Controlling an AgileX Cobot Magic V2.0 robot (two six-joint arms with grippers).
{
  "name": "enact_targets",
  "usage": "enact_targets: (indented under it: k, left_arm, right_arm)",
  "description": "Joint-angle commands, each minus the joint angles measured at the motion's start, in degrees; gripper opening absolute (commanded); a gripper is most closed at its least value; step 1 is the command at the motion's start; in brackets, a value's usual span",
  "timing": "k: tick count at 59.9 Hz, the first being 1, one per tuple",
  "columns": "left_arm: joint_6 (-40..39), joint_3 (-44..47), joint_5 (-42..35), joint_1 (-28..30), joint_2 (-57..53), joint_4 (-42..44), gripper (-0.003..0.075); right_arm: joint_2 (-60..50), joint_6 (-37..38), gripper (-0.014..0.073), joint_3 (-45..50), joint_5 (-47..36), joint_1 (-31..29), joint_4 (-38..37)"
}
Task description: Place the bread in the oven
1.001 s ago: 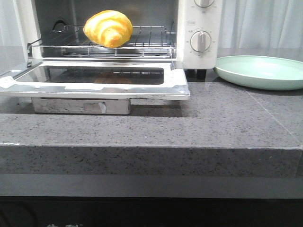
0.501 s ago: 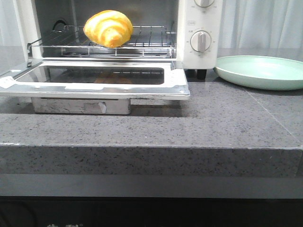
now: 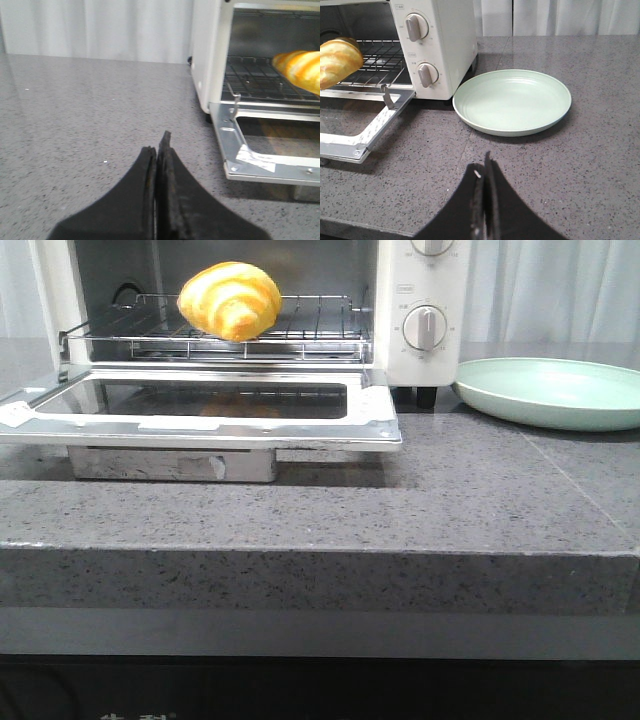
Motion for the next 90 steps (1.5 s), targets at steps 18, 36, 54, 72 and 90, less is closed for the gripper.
enact_targets:
  k: [18, 36, 54, 72, 90]
  left_arm:
    - [-0.1, 6.2, -3.0, 2.2, -8.7, 0.0, -0.002]
    - [-0.1, 6.9, -1.5, 2.2, -9.4, -0.3, -0.002]
    - [-0.1, 6.9, -1.5, 2.2, -9.4, -0.3, -0.002]
    - [-0.1, 6.9, -1.5, 2.2, -9.3, -0.3, -0.002]
    - [-0.1, 6.9, -1.5, 2.2, -9.3, -0.3, -0.002]
  right_arm:
    - [0.6, -0.8, -0.0067, -1.4, -4.7, -0.2, -0.2]
    - [0.6, -0.8, -0.0067, -1.4, -4.7, -0.2, -0.2]
    - [0.6, -0.8, -0.0067, -1.4, -4.6, -0.2, -0.2]
    - [0.6, -0.8, -0.0067, -1.4, -4.6, -0.2, -0.2]
    - [0.6, -0.8, -0.0067, -1.4, -4.6, -0.2, -0.2]
